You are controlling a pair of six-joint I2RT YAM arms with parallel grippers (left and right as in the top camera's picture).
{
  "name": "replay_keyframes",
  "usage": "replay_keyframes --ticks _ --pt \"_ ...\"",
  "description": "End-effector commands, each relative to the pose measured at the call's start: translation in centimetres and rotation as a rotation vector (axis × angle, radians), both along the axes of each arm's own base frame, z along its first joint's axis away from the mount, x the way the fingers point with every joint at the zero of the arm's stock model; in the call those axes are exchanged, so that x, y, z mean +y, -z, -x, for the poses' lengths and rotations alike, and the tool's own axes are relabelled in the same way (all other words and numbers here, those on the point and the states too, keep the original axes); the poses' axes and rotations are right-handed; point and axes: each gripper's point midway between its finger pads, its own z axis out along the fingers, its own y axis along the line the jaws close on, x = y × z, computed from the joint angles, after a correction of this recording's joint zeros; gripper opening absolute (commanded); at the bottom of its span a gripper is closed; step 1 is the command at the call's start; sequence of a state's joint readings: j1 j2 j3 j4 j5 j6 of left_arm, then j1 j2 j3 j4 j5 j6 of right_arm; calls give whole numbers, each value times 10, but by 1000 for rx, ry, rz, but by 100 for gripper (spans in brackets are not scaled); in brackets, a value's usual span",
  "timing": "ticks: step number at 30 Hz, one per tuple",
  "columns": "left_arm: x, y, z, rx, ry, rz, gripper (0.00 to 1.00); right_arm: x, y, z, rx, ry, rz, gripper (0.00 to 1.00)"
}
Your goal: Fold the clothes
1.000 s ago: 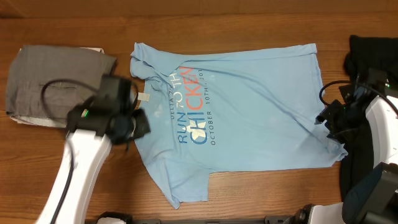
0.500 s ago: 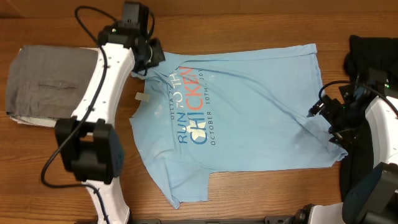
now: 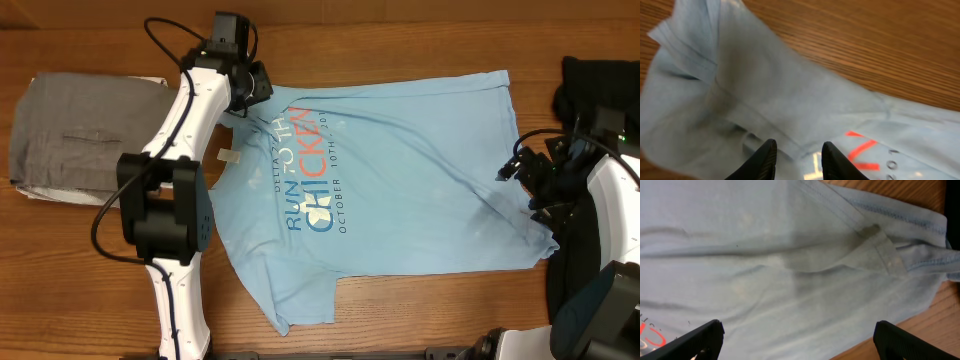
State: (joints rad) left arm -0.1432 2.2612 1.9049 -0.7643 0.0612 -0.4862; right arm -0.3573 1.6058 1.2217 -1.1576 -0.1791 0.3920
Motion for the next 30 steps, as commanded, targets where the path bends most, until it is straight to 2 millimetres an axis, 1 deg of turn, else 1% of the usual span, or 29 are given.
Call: replay_keyframes --ticks 1,3,4,6,9,12,14,16,18,19,21,22,23,24,25,28,30 --pt "8 26 -5 35 -28 -18 33 0 -2 -4 -24 0 3 100" --pt "9 36 -2 57 -29 -21 33 -1 -2 -7 -36 0 7 100" --pt "9 37 -1 63 -30 -22 31 -2 -2 -8 -39 0 9 100" --pt "11 37 2 75 -32 -24 26 -2 -2 -9 -42 0 10 100" --pt "14 29 4 73 -36 -23 23 -2 -2 -9 -42 0 10 100" --pt "20 13 7 66 -44 -24 23 -2 -2 -9 -42 0 10 100" --pt "28 0 11 64 -55 -24 23 -2 -2 -9 -42 0 9 100" --pt "35 -7 16 73 -60 -29 23 -2 -2 -9 -43 0 10 100" --pt "41 -7 22 99 -69 -31 23 -2 -2 -9 -43 0 10 100" --pt "44 -4 27 121 -64 -38 24 -3 -2 -10 -48 0 12 100" --pt "45 2 28 131 -53 -44 27 -3 -3 -12 -57 0 15 100" --pt "45 3 27 129 -51 -44 27 -4 -3 -13 -59 0 16 100" --pt "44 3 25 121 -49 -37 24 -3 -3 -13 -58 0 16 100" --pt "41 2 22 110 -44 -22 19 -3 -3 -13 -59 0 16 100" --pt "36 0 17 90 -34 1 16 -4 -3 -13 -58 0 16 100" --pt "12 -12 2 17 20 113 15 -3 -3 -13 -59 0 16 100" --pt "-2 -17 -1 1 36 171 17 -4 -3 -13 -58 0 16 100"
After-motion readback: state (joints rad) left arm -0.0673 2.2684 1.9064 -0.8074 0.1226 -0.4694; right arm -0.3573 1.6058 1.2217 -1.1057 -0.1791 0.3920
